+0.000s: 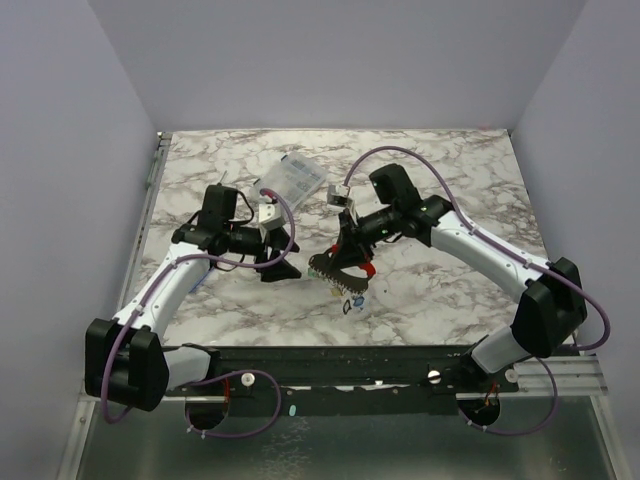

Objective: Remove the keys from the keyring

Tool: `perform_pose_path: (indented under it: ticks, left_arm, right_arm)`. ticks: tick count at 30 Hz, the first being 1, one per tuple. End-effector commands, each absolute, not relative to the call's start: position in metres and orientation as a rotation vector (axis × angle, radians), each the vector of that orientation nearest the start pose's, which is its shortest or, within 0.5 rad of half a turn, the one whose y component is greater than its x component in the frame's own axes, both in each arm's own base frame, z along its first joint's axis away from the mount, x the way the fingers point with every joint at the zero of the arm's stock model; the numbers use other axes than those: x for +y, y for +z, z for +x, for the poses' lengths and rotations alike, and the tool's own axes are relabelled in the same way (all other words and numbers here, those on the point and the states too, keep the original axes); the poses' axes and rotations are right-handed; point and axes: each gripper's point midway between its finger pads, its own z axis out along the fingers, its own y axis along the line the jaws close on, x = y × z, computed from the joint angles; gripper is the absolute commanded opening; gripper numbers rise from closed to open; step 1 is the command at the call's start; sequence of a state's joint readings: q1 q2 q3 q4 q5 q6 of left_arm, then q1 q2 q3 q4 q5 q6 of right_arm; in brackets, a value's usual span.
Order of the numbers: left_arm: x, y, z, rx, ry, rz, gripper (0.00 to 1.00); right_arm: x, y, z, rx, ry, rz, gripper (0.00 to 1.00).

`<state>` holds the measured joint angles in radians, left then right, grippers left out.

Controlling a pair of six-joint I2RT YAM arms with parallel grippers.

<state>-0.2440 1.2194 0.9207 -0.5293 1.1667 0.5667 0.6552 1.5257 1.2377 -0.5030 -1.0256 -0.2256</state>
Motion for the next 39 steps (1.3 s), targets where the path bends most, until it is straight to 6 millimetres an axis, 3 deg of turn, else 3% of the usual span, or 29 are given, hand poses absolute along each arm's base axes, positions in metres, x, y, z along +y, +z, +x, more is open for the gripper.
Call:
perform_pose_path:
  ticks: [1, 10, 17, 31, 39]
  left_arm:
    - [-0.216, 0.199, 0.198, 1.454, -1.262, 1.335, 0.78]
    - [-0.222, 0.189, 0.188, 1.393, -1.3, 1.382, 0.78]
    - [-0.227, 0.187, 0.187, 1.364, -1.318, 1.409, 0.71]
    - [-0.231, 0.198, 0.197, 1.372, -1.317, 1.4, 0.67]
    - [-0.229, 0.201, 0.207, 1.45, -1.266, 1.379, 0.66]
  right_arm:
    - [0.33, 0.245, 0.185, 1.727, 1.455, -1.41, 0.01]
    - [0.335, 0.249, 0.187, 1.725, 1.493, -1.399, 0.01]
    - [0.34, 0.251, 0.189, 1.727, 1.52, -1.397, 0.01]
    - [0.347, 0.246, 0.193, 1.759, 1.525, -1.388, 0.01]
    - [0.349, 0.254, 0.195, 1.757, 1.531, -1.373, 0.01]
